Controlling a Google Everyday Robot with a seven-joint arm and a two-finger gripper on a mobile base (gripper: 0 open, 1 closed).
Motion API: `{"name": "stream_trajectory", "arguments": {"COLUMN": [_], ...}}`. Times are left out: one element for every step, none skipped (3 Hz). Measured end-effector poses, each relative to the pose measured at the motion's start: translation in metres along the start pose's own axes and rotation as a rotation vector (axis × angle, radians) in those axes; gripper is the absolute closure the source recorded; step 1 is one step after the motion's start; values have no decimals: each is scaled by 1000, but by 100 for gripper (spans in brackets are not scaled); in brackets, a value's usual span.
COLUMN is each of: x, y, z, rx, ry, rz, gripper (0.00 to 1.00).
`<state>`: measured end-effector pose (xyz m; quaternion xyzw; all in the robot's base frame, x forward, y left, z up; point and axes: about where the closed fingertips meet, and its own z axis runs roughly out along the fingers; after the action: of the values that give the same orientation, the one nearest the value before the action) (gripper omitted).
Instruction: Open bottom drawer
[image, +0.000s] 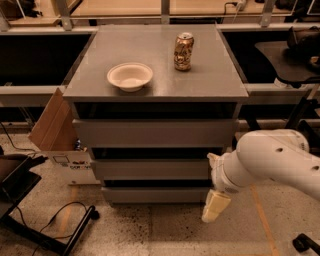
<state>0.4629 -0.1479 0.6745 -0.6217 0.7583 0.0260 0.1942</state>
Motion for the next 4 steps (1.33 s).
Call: {"name": "stream_trajectory", "arguments": {"x": [-5, -4, -2, 7], "y": [-10, -10, -11, -20], "z": [3, 6, 45, 136], "rx": [40, 36, 12, -29], "ry": [-23, -20, 13, 41], "rz": [0, 0, -4, -41], "gripper": [0, 0, 0, 0]}}
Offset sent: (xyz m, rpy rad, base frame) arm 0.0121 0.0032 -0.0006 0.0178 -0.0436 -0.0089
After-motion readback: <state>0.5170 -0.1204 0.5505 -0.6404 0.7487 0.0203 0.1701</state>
